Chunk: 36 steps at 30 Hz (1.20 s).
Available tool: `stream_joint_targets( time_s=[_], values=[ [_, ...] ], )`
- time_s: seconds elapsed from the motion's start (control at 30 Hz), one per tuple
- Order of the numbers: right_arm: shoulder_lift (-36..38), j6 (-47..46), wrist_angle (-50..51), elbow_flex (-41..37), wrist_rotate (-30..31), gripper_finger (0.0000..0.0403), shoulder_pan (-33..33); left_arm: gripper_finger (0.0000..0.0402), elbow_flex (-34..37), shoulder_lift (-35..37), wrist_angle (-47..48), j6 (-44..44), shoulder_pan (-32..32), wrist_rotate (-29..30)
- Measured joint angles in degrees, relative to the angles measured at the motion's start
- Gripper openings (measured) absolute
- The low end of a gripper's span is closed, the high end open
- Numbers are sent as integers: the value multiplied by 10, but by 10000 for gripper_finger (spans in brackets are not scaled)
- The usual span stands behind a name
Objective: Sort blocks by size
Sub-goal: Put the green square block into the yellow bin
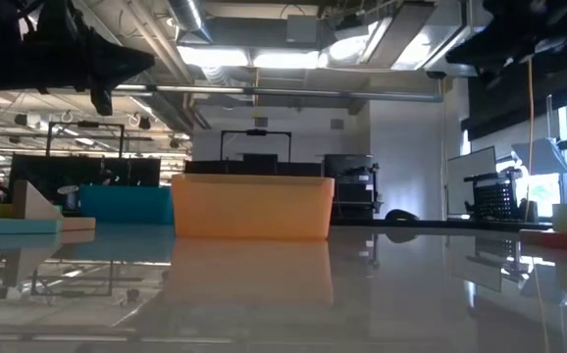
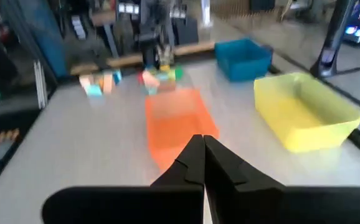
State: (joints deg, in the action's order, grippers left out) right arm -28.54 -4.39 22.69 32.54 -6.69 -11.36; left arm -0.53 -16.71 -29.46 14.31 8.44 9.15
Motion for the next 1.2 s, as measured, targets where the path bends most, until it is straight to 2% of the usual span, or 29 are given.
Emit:
stream_joint_targets(
  time_s=[0.27, 0.4, 0.57, 0.7, 0.83, 0.97, 1.2],
  values=[
    [-131, -30, 158, 94, 85, 2, 116, 4, 0, 0, 1, -2, -6, 0],
    [-195, -101, 247, 129, 109, 2, 166, 2, 0, 0, 1, -21, -6, 1],
    [-263, -225, 367, 163, 86, 2, 231, 1, 0, 0, -2, -43, -6, 18],
    [-300, -302, 425, 165, 73, 3, 255, 2, 0, -3, -9, -46, -6, 18],
    [-338, -331, 469, 165, 88, 10, 270, 1, 0, -4, -14, -62, -6, 18],
    [-370, -321, 458, 165, 93, 60, 289, 1, 0, -7, -13, -56, -6, 18],
    [-417, -309, 444, 162, 105, 190, 323, 3, 0, -10, -11, -28, -6, 18]
  ],
)
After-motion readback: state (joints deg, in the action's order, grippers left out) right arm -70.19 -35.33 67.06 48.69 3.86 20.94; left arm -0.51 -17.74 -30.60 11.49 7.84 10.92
